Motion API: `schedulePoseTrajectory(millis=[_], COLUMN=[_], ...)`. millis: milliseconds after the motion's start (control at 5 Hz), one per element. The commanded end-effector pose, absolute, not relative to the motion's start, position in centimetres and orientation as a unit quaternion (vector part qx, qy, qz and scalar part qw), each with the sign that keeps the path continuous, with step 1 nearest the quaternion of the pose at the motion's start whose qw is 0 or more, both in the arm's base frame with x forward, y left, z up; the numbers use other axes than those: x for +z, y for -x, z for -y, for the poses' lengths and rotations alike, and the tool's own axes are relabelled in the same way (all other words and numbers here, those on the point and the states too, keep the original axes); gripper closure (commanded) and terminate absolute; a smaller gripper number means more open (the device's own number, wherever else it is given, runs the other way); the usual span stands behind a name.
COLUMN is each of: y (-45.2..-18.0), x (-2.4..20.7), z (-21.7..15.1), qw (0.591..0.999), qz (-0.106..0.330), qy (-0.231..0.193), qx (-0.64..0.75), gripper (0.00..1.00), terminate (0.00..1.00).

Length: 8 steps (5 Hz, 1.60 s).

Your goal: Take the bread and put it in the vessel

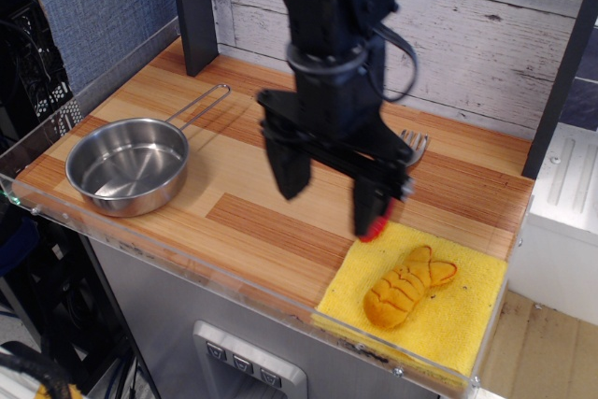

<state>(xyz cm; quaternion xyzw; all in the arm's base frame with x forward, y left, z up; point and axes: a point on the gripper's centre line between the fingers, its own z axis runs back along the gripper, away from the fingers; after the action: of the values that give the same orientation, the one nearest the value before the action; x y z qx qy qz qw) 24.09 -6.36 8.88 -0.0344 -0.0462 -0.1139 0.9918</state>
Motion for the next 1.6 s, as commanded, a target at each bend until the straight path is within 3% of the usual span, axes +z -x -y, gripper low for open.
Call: schedulePoseTrajectory(millis=[0,600,1400], y=[-25.5,-26.4,-25.7], x=[7.8,4.1,2.6], z=[8.5,11.5,11.6], qw=[0.988,0.985,0.987], qz=[0.071,0.04,0.02], qy=[0.017,0.002,0.001], qx=[-0.134,-0.166,-0.158], gripper=[0.0,0.0,0.0], terminate=[0.0,0.0,0.0])
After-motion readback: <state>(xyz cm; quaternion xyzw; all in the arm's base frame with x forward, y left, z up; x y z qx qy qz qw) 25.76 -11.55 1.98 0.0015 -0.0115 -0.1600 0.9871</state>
